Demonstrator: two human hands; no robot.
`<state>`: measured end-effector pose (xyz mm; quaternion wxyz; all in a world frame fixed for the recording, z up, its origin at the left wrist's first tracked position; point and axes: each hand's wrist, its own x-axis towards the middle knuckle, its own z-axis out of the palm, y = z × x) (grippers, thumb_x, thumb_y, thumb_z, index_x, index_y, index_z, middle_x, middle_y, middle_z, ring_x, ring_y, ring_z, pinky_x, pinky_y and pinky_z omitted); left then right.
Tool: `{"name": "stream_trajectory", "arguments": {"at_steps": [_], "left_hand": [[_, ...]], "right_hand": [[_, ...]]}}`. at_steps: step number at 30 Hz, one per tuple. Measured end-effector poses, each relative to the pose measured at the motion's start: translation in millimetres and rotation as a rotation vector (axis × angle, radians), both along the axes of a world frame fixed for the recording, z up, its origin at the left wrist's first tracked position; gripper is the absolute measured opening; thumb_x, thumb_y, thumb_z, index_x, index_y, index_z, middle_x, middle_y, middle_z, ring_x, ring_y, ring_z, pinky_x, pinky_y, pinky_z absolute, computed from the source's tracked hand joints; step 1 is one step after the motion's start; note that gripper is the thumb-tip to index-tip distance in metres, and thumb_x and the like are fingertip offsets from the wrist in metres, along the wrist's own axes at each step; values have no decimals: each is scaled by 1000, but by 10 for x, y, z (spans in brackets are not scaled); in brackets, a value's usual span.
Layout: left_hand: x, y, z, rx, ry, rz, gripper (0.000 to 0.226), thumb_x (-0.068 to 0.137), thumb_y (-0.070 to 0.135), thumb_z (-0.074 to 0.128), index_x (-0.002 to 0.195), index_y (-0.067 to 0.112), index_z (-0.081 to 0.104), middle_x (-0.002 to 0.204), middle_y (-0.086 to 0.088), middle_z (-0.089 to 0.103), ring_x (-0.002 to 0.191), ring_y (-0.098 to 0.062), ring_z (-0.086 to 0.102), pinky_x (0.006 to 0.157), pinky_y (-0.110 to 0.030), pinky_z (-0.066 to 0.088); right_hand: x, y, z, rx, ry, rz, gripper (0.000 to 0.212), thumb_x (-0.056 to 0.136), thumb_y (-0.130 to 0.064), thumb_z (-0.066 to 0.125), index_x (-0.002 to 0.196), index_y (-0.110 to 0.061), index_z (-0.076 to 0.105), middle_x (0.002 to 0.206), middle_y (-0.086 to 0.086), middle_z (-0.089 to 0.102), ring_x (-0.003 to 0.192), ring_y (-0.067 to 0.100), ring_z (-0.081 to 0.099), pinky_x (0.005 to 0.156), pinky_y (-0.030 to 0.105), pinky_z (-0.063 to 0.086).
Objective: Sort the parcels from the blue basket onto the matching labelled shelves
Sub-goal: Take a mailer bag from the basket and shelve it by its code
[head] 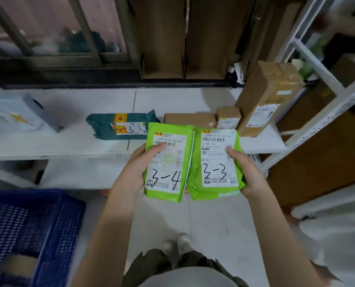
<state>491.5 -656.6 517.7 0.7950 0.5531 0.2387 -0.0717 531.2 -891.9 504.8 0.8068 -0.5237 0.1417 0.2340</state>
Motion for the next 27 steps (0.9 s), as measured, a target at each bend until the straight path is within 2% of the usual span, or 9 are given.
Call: {"name": "stream_trajectory", "arguments": {"at_steps": [3,8,12,14,18,20,23,25,27], "left_hand": [[-26,-13,109,6,-35,69,14,87,19,64,100,18,69,94,-2,75,85,-18,72,70,-32,58],[-6,87,444,55,-102,140,11,87,18,63,97,16,69,92,-6,75,81,-22,73,64,-32,57],[-4,163,801,84,-216,166,14,88,15,60,98,12,69,93,-10,75,79,-25,73,63,-33,58],[11,207,1017,110,-272,181,20,88,17,61,104,8,68,96,-12,74,82,-26,73,64,-33,59],[18,293,1459,122,-365,183,22,87,21,61,105,10,69,98,-11,74,87,-27,72,69,-35,60],[19,339,1676,134,-450,190,22,87,18,60,105,10,68,97,-10,74,86,-27,72,67,-34,60],[32,432,1971,167,-541,252,12,86,14,59,94,11,69,84,-6,75,72,-20,73,57,-29,58],[45,497,2141,192,-589,272,11,85,14,61,93,14,69,85,-4,76,73,-19,72,62,-30,57],[46,568,2298,198,-628,263,20,80,18,64,99,13,69,93,-7,75,82,-22,72,71,-33,55]], "right_hand": [[130,45,68,42,-25,59,23,88,-19,54,109,-15,63,103,9,73,90,23,71,77,39,59],[261,168,332,95,-89,108,51,75,-24,61,123,-8,58,110,14,70,95,27,70,77,42,58],[345,283,649,108,-194,98,50,72,-24,61,120,-10,60,109,12,71,93,27,70,81,43,56],[388,347,889,117,-273,102,41,72,-23,60,112,-14,64,106,10,72,92,27,70,80,44,57],[418,465,1404,152,-388,130,42,70,-24,61,110,-11,64,98,11,74,85,25,72,65,37,60],[423,514,1626,158,-459,128,43,66,-26,65,107,-13,65,100,11,73,87,27,72,70,40,60],[449,606,1921,157,-561,115,31,69,-25,63,99,-19,68,101,9,74,89,26,71,80,46,57],[472,698,2088,177,-611,120,30,68,-27,64,97,-21,69,103,9,73,92,27,70,83,48,55],[501,801,2232,215,-644,132,33,69,-26,63,101,-19,67,108,12,71,95,29,69,85,49,54]]}}
